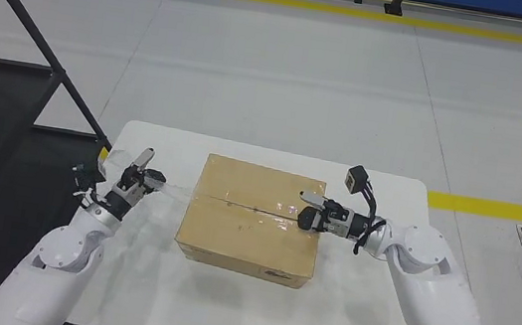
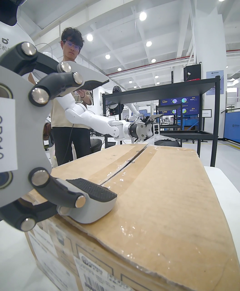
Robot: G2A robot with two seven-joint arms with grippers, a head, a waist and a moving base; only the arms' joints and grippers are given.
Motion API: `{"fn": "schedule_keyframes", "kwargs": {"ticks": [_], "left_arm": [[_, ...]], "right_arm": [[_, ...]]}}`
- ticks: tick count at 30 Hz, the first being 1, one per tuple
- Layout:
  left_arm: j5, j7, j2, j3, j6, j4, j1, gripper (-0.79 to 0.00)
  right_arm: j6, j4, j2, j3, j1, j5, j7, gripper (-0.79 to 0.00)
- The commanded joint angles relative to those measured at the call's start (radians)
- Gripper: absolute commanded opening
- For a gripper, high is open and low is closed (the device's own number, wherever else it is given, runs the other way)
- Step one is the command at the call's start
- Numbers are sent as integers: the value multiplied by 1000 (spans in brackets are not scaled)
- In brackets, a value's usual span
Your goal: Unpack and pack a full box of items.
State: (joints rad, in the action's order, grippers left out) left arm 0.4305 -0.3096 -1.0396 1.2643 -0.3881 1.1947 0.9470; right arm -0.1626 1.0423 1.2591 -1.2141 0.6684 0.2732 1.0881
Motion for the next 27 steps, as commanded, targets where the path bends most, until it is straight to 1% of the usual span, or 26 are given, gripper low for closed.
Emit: {"fn": "schedule_keyframes", "kwargs": {"ticks": [1, 7, 10, 13, 17, 19, 22, 27], "left_arm": [[-50, 39, 3, 15, 0, 51, 27, 0], [-178, 146, 8, 60, 34, 186, 108, 0], [-203, 175, 9, 80, 74, 220, 139, 0], [-186, 170, 9, 98, 110, 208, 154, 0], [-164, 151, 8, 122, 105, 176, 161, 0], [-162, 145, 7, 128, 118, 163, 162, 0], [-162, 117, 6, 132, 152, 142, 154, 0], [-163, 85, 2, 132, 168, 115, 136, 0]], "right_arm": [[0, 0, 0, 0, 0, 0, 0, 0], [0, 0, 0, 0, 0, 0, 0, 0], [0, 0, 0, 0, 0, 0, 0, 0], [0, 0, 0, 0, 0, 0, 0, 0], [0, 0, 0, 0, 0, 0, 0, 0], [0, 0, 0, 0, 0, 0, 0, 0], [0, 0, 0, 0, 0, 0, 0, 0], [0, 0, 0, 0, 0, 0, 0, 0]]}}
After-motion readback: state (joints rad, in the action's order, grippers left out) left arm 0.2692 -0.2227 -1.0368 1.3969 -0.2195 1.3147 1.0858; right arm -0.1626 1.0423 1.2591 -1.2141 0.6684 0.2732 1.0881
